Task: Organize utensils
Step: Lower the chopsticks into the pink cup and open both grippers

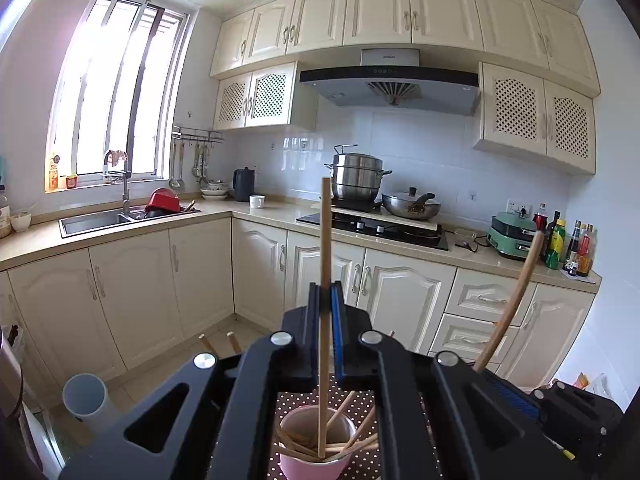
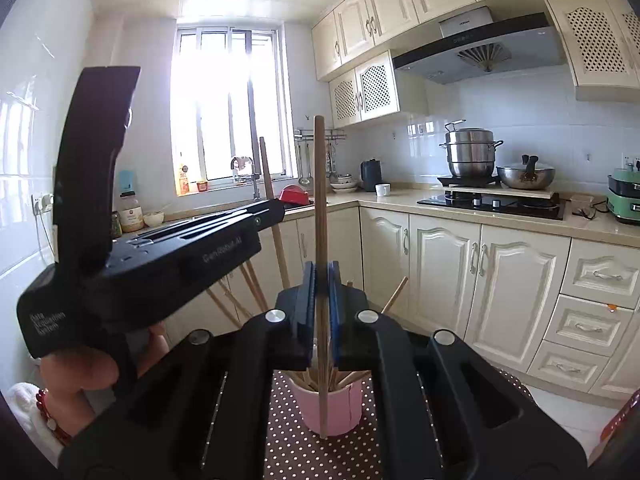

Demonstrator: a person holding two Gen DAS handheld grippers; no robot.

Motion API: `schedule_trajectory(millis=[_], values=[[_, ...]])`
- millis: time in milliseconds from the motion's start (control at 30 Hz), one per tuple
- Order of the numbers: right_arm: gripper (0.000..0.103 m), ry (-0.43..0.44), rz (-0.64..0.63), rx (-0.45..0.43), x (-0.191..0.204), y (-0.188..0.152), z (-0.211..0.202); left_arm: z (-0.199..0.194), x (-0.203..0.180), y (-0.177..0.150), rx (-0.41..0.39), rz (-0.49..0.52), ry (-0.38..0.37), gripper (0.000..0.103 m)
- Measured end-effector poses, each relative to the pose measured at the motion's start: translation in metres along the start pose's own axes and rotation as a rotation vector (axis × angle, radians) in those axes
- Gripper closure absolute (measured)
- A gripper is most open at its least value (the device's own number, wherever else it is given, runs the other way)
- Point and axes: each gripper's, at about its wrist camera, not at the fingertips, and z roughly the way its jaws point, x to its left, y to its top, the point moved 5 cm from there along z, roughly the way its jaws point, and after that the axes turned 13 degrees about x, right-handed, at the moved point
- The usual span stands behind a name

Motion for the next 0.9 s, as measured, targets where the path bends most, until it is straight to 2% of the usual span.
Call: schedule_trajectory(millis=[533,733,767,800,833,900], values=[[0.097,0.008,0.011,0.010,-0.001,0.003,0.008,0.028,0.005,-0.030,0.099,0.036,0.015,0.097],[0.097,0.007,0.005,0.005,0.003,0.005,0.004,0.028,0.015,-0.037,0.150,-0.005,-0.022,0.097],[0.097,0.007,0.004,0.006,0.003,0.006,0.005,0.027,0.017,-0.037,0.155,-0.012,-0.031,0.095],[0.097,0.009,0.004,0.007,0.005,0.006,0.005,0.026,0.018,-0.038,0.158,-0.015,-0.033,0.083],[0.097,0.008,0.004,0.009,0.005,0.006,0.005,0.024,0.020,-0.038,0.158,-0.019,-0.023,0.076],[0.097,0.010,0.004,0.012,0.007,0.005,0.005,0.018,0.024,-0.039,0.135,-0.021,-0.010,0.074]])
